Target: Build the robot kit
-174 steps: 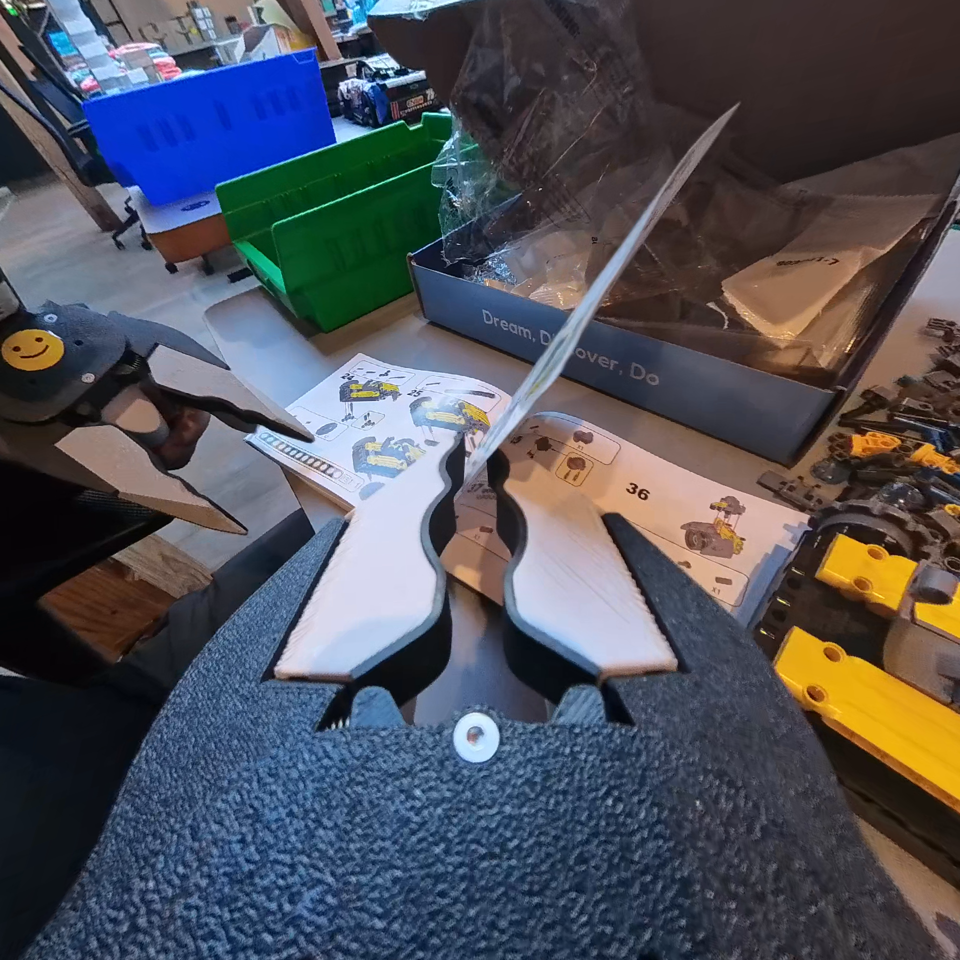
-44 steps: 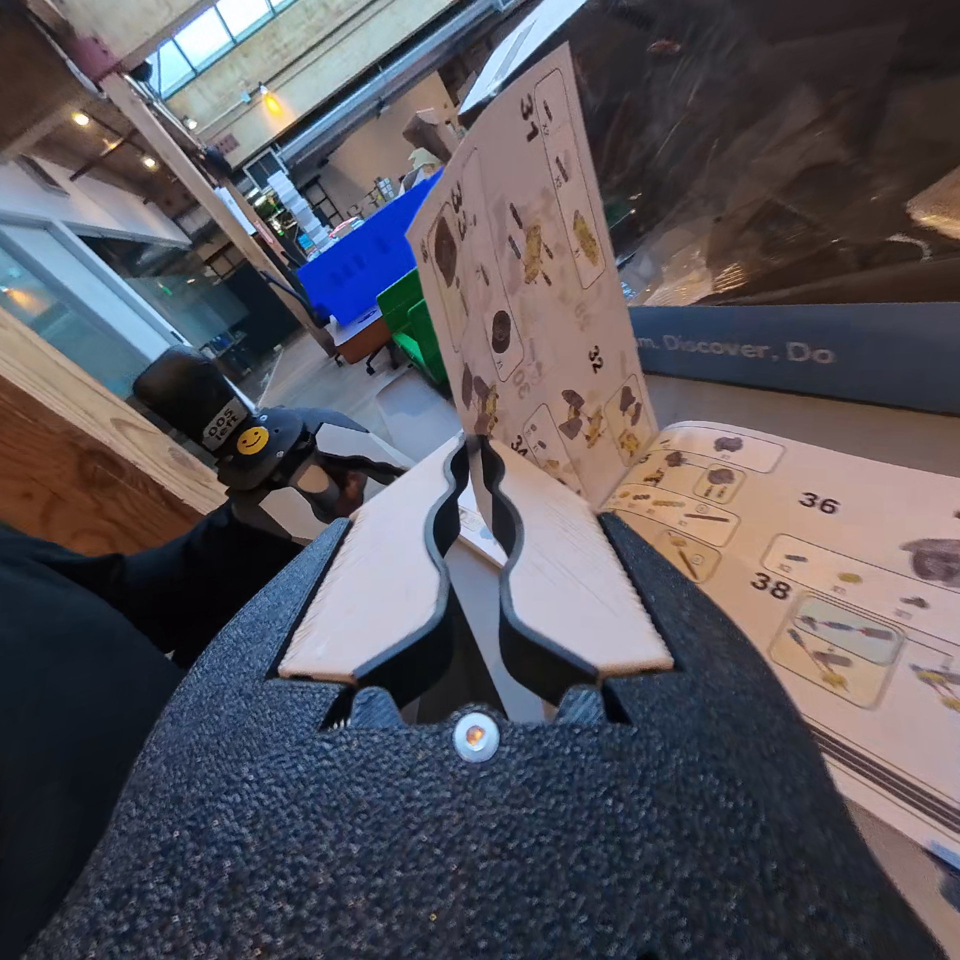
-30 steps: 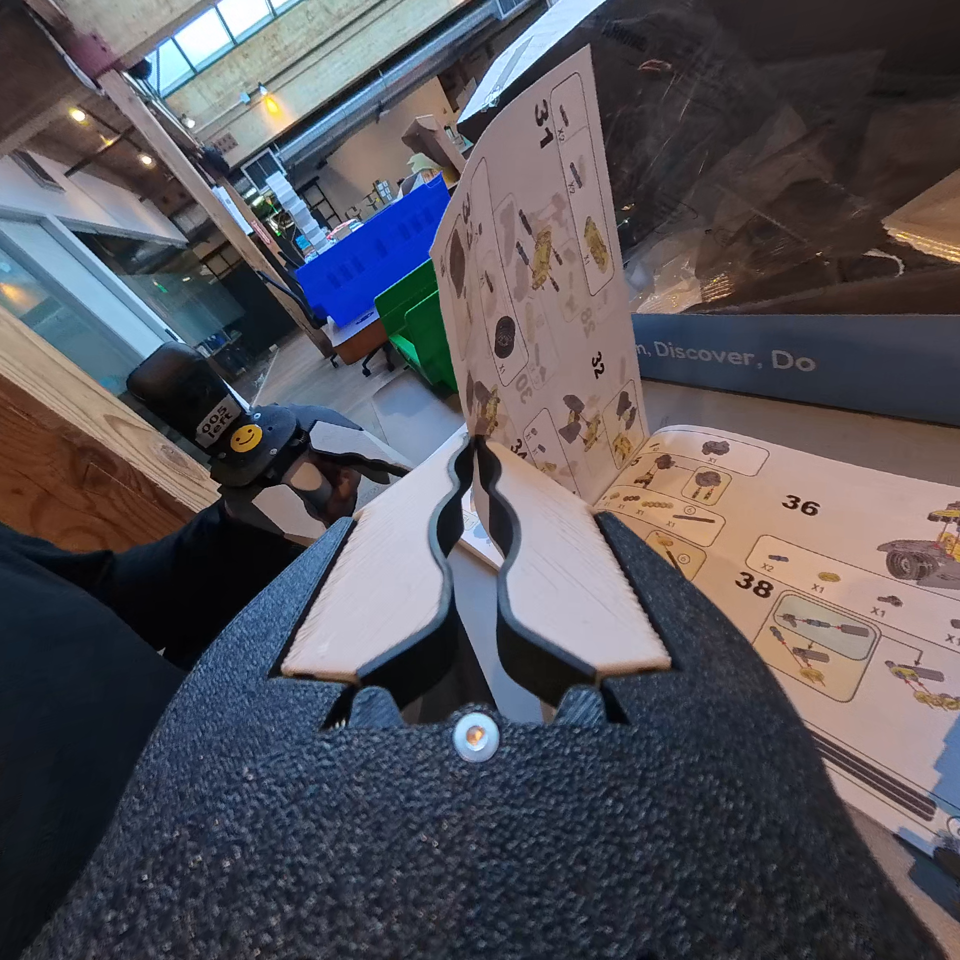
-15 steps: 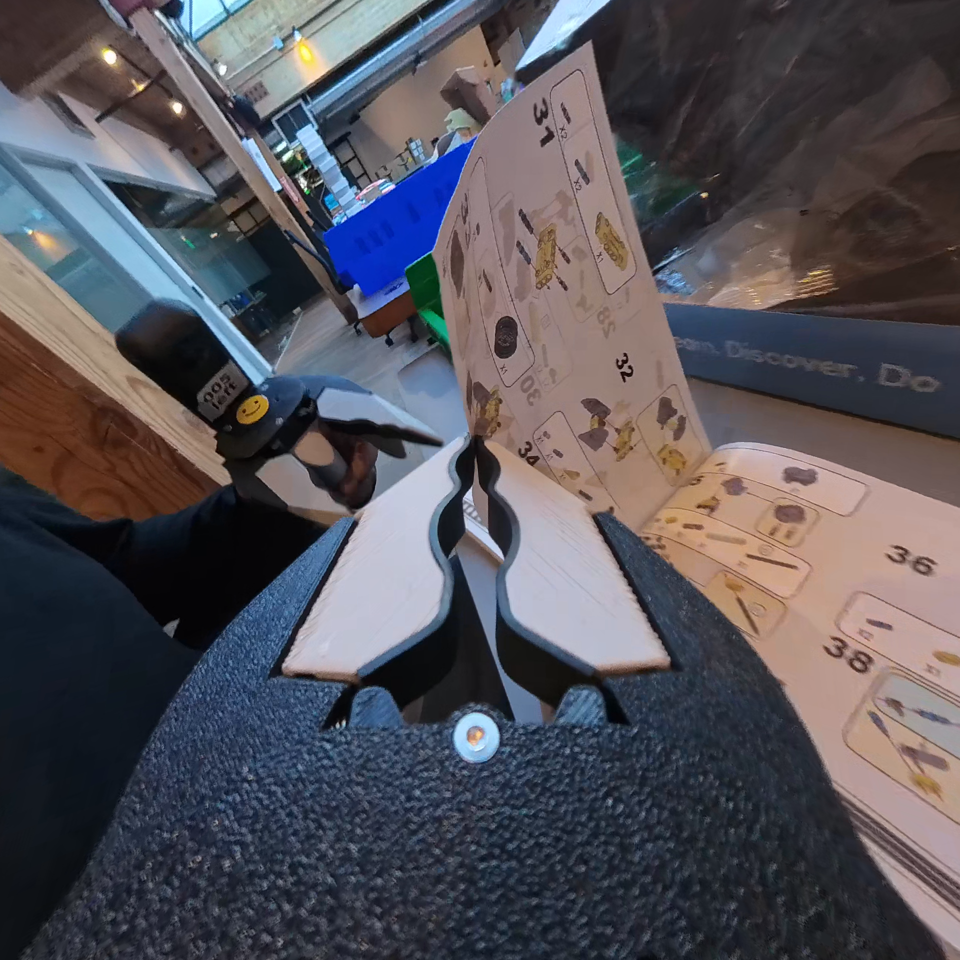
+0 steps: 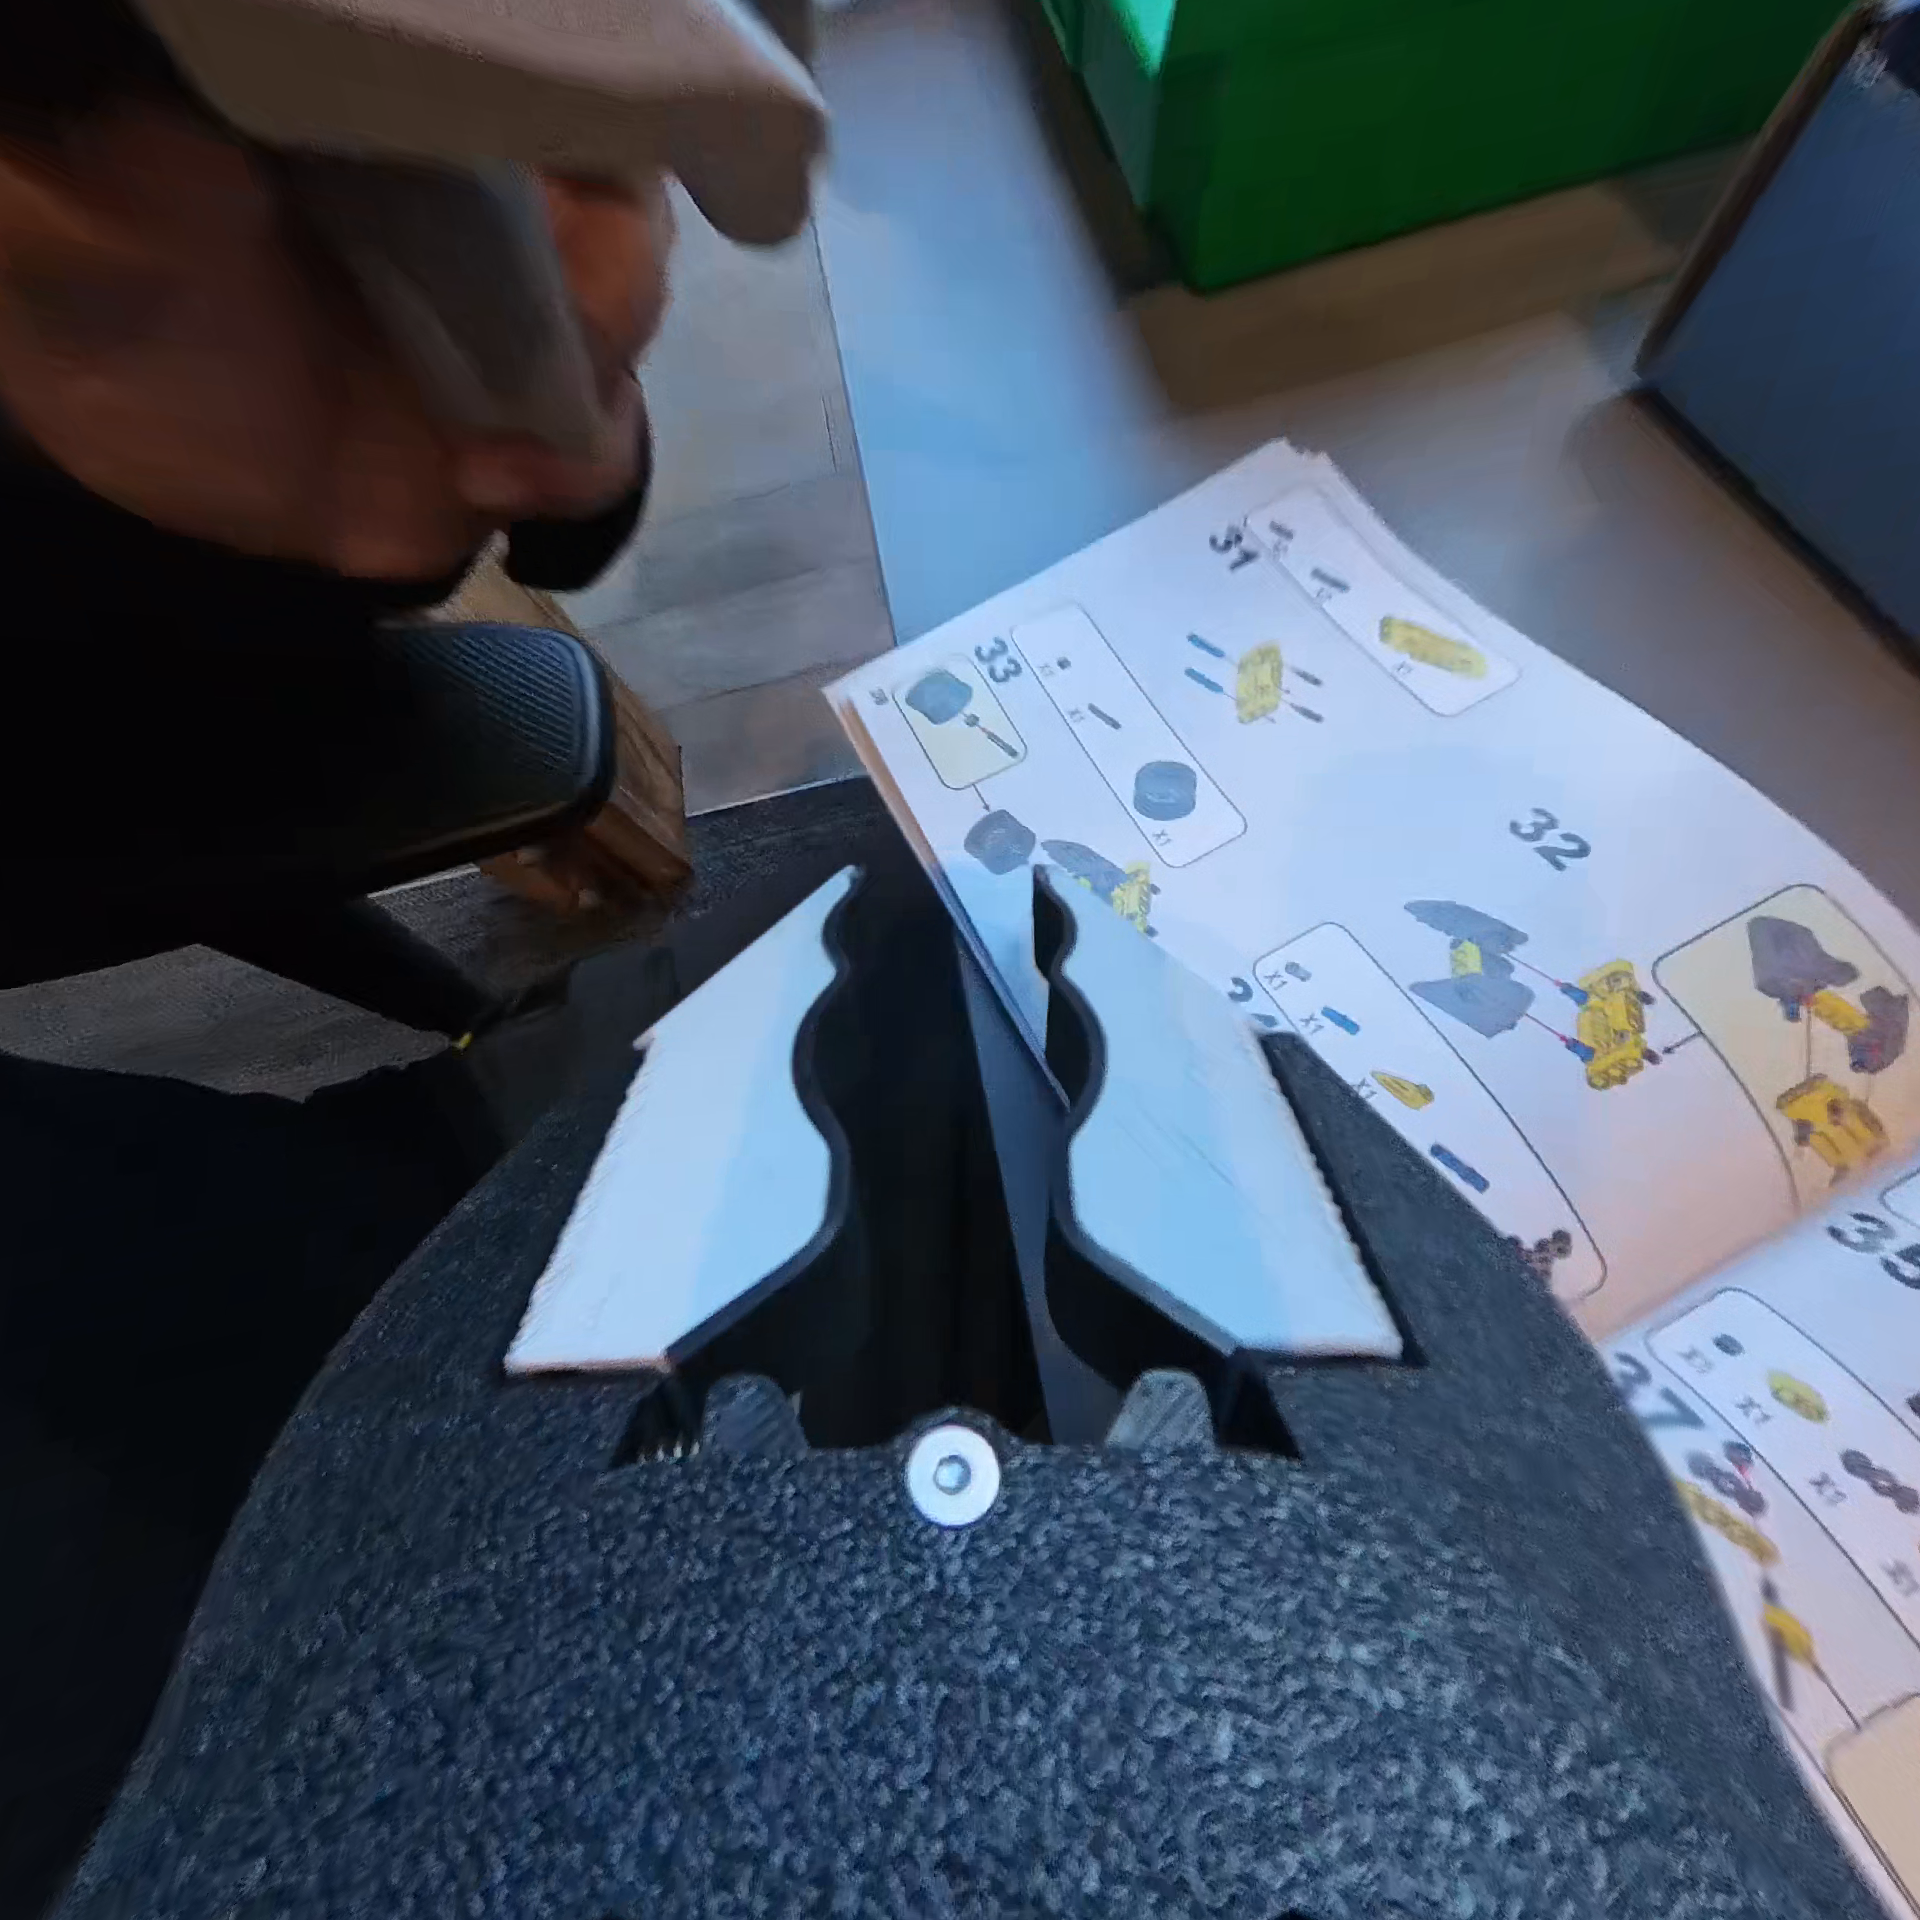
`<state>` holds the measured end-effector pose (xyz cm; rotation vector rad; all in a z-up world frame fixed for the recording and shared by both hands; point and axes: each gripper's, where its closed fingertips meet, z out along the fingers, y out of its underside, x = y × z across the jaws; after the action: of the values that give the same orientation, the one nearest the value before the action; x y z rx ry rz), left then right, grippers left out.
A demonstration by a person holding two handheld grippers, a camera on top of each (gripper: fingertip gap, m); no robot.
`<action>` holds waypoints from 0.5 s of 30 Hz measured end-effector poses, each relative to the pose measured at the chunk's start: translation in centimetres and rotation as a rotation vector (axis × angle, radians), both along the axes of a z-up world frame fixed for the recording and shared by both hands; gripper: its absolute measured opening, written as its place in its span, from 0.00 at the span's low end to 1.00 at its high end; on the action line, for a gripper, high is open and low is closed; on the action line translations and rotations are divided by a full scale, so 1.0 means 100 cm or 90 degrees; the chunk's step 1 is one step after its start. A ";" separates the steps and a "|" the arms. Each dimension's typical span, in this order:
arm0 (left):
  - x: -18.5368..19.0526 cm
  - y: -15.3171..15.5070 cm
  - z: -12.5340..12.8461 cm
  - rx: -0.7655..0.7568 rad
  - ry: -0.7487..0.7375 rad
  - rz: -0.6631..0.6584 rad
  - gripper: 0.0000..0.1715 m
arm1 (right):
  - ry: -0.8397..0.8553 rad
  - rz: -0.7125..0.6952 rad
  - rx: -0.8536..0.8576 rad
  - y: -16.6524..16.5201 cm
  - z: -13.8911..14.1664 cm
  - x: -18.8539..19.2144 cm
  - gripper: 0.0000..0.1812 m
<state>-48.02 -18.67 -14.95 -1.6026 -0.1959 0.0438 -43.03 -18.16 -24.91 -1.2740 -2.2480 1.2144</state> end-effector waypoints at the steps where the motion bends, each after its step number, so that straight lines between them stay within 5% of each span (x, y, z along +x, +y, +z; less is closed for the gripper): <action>1: -0.001 0.000 -0.006 -0.013 -0.007 0.007 0.31 | 0.018 0.002 -0.007 0.001 0.008 0.004 0.19; 8: 0.016 0.002 -0.035 -0.066 -0.022 0.002 0.31 | 0.143 -0.039 -0.074 0.057 0.068 0.067 0.18; 15: 0.077 0.021 -0.042 -0.064 0.022 -0.108 0.30 | 0.235 -0.227 -0.047 0.158 0.068 0.141 0.15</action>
<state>-40.27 -16.55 -19.10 -1.7122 -0.0309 -0.0499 -28.90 -2.34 -18.11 -1.2827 -1.6522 1.2781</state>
